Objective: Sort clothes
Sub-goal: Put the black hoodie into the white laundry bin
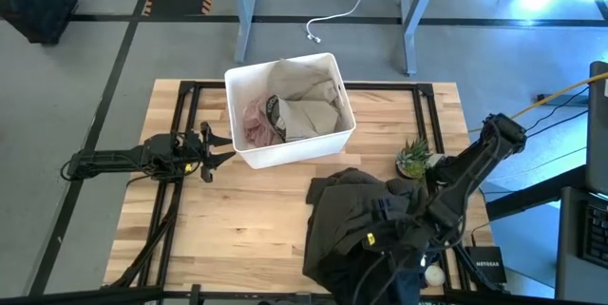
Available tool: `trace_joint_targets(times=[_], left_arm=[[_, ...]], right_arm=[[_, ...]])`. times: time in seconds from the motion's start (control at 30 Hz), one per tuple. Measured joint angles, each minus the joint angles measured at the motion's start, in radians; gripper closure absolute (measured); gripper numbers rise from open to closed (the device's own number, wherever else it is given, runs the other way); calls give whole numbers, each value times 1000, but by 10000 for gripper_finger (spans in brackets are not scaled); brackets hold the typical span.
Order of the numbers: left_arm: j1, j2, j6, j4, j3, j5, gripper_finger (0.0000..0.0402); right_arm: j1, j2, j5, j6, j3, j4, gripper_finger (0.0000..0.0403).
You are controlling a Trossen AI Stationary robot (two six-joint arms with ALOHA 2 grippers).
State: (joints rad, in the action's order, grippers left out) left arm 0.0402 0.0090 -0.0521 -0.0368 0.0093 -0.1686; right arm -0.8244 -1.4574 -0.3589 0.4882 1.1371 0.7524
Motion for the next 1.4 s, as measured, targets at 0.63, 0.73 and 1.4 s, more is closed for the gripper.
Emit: trace_joint_targets(times=[0.63,0.73,1.4], left_arm=[[0,0,0,0,0,0,218],[0,0,0,0,0,0,218],[0,0,0,0,0,0,218]], right_arm=[[6,-169,-201,-189,-53,-4,133],[9,-169,-365,-182,-50,62,133],[273,-169,-172,-127,-108,58,202]])
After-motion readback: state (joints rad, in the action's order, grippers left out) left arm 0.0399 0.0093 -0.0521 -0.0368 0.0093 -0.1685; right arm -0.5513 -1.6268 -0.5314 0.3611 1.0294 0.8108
